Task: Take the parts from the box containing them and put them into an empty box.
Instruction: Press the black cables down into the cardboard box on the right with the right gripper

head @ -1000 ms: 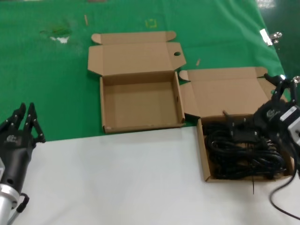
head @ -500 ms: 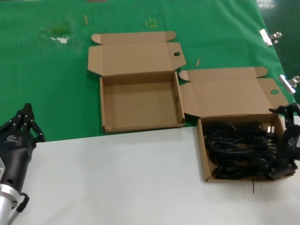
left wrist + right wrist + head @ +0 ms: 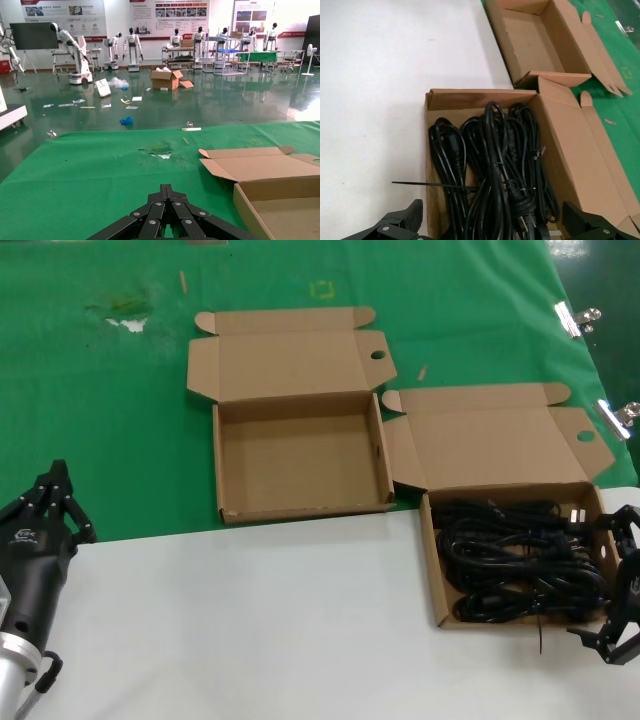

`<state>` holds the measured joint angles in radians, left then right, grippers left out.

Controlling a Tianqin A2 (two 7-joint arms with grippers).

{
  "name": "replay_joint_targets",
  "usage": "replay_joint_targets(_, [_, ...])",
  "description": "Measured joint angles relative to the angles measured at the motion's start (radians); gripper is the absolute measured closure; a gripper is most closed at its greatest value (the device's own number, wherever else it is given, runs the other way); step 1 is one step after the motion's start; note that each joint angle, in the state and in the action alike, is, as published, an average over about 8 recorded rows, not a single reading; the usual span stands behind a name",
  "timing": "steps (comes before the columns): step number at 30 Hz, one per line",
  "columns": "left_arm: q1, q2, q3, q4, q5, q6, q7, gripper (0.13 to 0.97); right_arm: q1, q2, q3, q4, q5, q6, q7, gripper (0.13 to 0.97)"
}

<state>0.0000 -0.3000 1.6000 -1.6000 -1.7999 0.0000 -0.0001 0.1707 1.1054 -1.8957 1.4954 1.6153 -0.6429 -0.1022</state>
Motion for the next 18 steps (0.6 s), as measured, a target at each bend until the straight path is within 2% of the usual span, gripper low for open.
replay_joint_targets(6, [0.0, 0.0, 0.0, 0.0, 0.0, 0.0, 0.0, 0.957, 0.0, -0.021, 0.013, -0.018, -0.019, -0.02, -0.029, 0.131])
replay_joint_targets(15, [0.0, 0.0, 0.0, 0.0, 0.0, 0.0, 0.0, 0.957, -0.017, -0.036, 0.039, -0.038, -0.036, -0.027, -0.061, 0.181])
replay_joint_targets(18, [0.0, 0.0, 0.0, 0.0, 0.0, 0.0, 0.0, 0.957, -0.023, -0.04, 0.047, -0.04, -0.039, -0.029, -0.068, 0.225])
